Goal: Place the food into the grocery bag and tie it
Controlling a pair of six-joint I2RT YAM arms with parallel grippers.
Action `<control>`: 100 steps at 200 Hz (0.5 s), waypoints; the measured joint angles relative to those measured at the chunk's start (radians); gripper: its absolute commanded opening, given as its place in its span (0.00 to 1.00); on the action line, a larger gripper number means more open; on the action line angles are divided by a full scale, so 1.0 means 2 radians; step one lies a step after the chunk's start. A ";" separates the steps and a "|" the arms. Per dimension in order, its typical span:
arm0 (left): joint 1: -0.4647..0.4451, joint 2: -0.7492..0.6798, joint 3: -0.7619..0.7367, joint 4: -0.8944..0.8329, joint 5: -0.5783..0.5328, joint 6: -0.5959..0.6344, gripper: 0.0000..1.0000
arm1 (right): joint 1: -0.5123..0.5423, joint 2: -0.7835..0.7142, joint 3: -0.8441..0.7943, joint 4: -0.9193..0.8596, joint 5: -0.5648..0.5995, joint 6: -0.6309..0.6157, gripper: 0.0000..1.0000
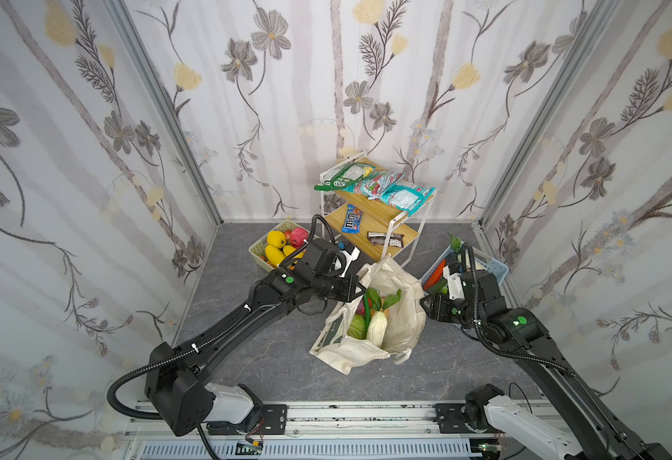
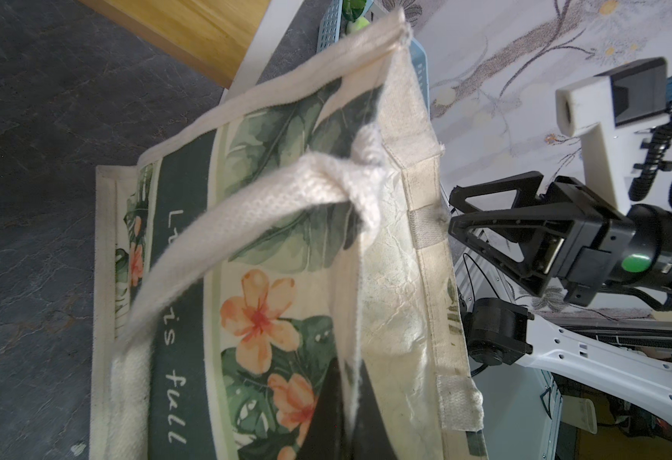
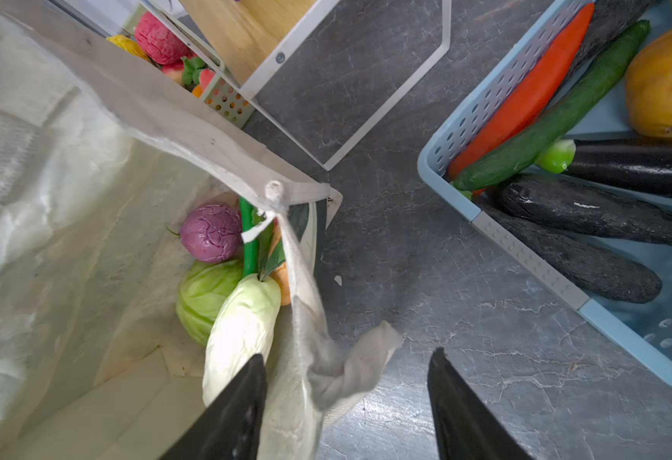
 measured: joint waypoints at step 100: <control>0.005 0.004 0.000 0.002 0.002 0.000 0.00 | -0.023 0.020 0.010 -0.002 0.016 -0.017 0.60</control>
